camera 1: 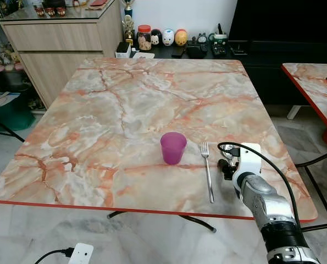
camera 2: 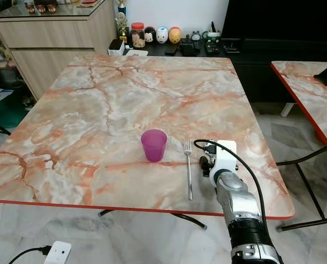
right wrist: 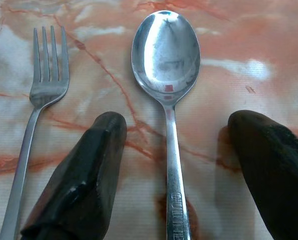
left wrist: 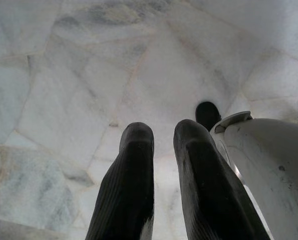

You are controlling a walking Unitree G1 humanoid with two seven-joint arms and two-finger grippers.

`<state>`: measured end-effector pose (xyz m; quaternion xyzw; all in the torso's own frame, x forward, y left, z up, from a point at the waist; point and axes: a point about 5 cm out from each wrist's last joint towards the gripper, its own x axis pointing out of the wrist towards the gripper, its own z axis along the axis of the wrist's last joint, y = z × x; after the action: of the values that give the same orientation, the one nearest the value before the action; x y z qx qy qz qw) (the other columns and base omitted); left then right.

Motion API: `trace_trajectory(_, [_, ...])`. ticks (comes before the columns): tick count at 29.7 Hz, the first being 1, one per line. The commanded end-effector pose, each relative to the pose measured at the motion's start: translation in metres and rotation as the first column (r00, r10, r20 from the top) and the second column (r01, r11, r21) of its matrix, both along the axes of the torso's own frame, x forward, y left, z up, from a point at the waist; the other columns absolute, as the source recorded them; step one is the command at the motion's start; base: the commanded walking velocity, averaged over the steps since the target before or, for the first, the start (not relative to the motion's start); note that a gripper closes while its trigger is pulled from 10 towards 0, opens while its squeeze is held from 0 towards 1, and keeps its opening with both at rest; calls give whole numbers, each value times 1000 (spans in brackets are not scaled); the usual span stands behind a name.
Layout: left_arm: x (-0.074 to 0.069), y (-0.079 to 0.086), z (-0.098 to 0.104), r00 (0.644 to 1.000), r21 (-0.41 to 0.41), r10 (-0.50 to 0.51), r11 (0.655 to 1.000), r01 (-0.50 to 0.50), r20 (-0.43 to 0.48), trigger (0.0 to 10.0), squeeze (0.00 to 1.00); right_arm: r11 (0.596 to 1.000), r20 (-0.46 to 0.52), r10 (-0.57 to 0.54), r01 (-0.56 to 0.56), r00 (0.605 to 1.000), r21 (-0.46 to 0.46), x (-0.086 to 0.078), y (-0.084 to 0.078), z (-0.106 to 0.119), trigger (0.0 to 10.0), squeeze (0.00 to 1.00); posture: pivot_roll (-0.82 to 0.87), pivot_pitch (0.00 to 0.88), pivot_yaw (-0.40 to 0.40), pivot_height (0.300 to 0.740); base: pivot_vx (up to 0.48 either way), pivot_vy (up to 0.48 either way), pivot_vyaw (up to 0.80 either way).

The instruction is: Setting the table

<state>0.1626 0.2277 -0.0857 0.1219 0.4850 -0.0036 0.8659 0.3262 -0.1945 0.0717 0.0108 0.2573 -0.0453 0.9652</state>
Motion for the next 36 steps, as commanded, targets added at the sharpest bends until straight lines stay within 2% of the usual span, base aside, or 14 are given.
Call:
trace_trajectory(1, [-3, -1, -2, 1000, -14, 8, 1000, -8, -16, 10000, 0, 1000, -10, -10, 10, 1000, -4, 1, -2, -2, 0, 0, 1, 0, -12, 740, 0, 0, 0])
trace_trajectory(25, [-4, 0, -2, 1000, -18, 10, 1000, -11, -23, 10000, 0, 1000, -19, -7, 7, 1000, -2, -1, -1, -8, 0, 0, 6, 0, -14, 740, 0, 0, 0])
trace_trajectory(36, [-5, 2, -2, 1000, -10, 9, 1000, -10, -17, 10000, 0, 996, -28, -83, 82, 996, -38, -9, -13, -13, 0, 0, 13, 0, -14, 740, 0, 0, 0])
